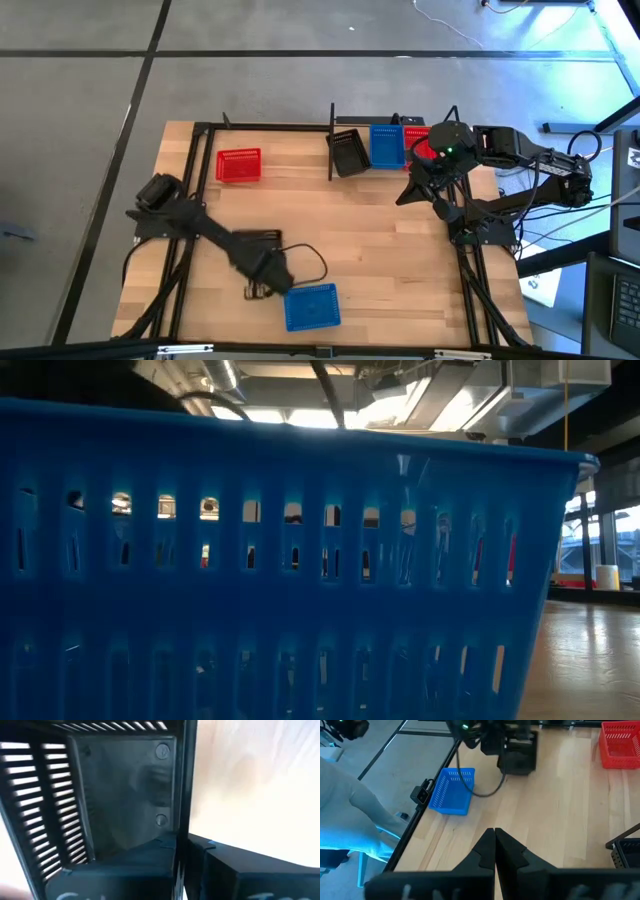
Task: Stack baskets on shelf by color
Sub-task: Stack the black bin on top of the other stacked black bin on the shelf
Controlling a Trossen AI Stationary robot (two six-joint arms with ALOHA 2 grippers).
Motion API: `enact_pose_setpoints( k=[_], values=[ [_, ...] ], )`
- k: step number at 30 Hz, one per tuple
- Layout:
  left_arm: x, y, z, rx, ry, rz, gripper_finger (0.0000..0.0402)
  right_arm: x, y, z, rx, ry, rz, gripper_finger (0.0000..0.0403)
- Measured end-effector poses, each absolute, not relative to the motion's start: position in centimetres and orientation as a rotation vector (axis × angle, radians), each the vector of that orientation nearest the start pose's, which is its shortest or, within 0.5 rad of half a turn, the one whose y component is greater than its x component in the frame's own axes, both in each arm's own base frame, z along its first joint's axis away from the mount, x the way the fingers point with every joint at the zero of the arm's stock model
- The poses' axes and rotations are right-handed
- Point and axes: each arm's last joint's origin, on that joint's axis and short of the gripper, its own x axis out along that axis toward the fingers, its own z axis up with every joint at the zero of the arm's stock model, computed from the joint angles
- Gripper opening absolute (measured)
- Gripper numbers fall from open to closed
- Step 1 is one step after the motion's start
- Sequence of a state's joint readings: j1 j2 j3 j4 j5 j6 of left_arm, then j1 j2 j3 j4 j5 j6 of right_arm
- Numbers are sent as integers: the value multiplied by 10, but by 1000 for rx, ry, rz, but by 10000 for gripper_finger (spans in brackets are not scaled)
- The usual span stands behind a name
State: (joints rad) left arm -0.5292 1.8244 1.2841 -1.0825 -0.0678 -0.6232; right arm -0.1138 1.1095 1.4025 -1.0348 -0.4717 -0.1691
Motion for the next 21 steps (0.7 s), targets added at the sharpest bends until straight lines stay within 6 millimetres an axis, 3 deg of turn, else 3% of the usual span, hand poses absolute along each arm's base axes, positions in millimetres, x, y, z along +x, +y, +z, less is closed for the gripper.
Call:
enact_pose_setpoints(
  k=[3, 7, 10, 16, 21],
  values=[
    [291, -140, 187, 282, 1568, -58, 0, 189, -8, 405, 55, 681, 400, 0],
    [307, -110, 187, 651, 1507, -136, 0, 189, -9, 405, 50, 679, 392, 0],
    [321, -89, 187, 833, 1452, -233, 0, 190, -9, 406, 42, 668, 382, 0],
    [346, -60, 189, 985, 1275, -482, 0, 191, -9, 407, 43, 651, 379, 0],
    [358, -45, 192, 986, 1185, -460, 0, 191, -9, 407, 43, 650, 379, 0]
  ],
)
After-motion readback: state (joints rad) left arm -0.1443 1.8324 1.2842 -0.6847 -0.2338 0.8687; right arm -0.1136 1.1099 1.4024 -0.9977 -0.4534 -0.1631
